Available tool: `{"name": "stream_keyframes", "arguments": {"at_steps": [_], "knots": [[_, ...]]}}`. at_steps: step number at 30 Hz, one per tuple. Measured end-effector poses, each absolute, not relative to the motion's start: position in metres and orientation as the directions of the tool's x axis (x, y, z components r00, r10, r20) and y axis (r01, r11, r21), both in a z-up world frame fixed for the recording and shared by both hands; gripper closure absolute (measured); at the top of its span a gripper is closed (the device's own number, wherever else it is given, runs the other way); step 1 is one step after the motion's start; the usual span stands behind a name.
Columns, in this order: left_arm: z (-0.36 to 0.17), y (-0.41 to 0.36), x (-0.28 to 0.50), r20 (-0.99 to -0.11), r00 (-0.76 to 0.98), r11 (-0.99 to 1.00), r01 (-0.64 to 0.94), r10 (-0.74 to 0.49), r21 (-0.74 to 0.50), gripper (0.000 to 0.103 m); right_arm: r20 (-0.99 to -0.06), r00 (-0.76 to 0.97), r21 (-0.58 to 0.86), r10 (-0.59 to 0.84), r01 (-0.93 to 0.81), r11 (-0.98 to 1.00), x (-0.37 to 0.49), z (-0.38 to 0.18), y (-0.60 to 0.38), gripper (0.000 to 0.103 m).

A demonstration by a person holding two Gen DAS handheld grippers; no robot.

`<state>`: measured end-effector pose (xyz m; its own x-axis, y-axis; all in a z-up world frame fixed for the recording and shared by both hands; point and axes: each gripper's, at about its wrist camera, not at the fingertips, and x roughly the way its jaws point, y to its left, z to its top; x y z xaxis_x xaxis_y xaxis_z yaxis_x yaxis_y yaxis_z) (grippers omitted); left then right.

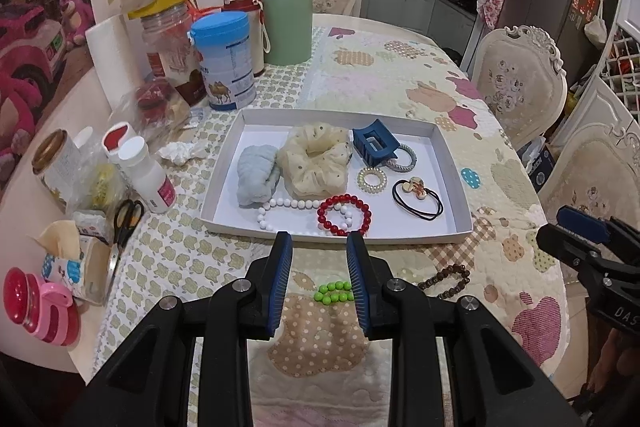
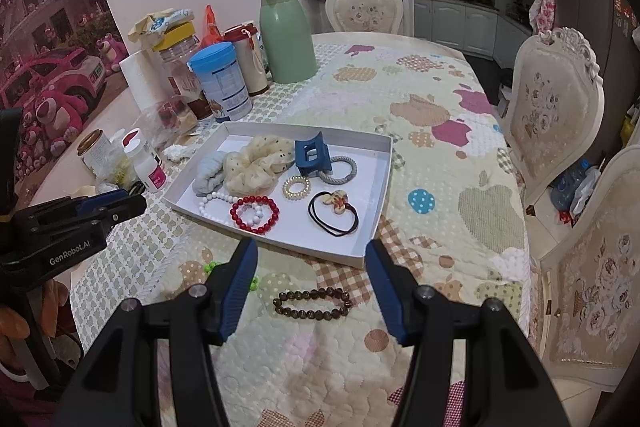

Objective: Organize jewelry
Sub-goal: 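Withdraw both open grippers toward the green and brown bead bracelets, then close the left gripper on the green bead bracelet while the right gripper grasps the brown wooden bead bracelet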

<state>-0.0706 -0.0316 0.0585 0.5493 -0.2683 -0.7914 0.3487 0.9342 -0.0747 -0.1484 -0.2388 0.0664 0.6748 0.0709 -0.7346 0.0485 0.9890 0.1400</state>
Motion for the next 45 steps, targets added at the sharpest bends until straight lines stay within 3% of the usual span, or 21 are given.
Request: {"name": "stream_keyframes", "arguments": {"at_steps": [13, 20, 37, 45], "knots": [[-0.011, -0.022, -0.053, -0.889, 0.329, 0.912, 0.362, -0.317, -0.191, 0.084, -0.849, 0.521, 0.148, 0.087, 0.076, 0.986, -0.132, -0.019, -0.256, 0.044], [-0.055, -0.021, -0.039, -0.925, 0.252, 0.928, 0.315, -0.283, -0.198, 0.084, -0.896, 0.443, 0.059, 0.025, 0.064, 0.996, -0.114, -0.067, -0.248, 0.045], [-0.081, -0.056, -0.012, -0.95, 0.192, 0.926, 0.337, -0.246, -0.172, 0.083, -0.907, 0.42, -0.001, -0.02, 0.047, 0.999, -0.086, -0.084, -0.251, 0.045], [-0.081, -0.053, -0.007, -0.939, 0.157, 0.909, 0.341, -0.306, -0.239, 0.083, -0.911, 0.411, -0.002, -0.012, 0.025, 1.0, -0.084, -0.084, -0.25, 0.045]]}}
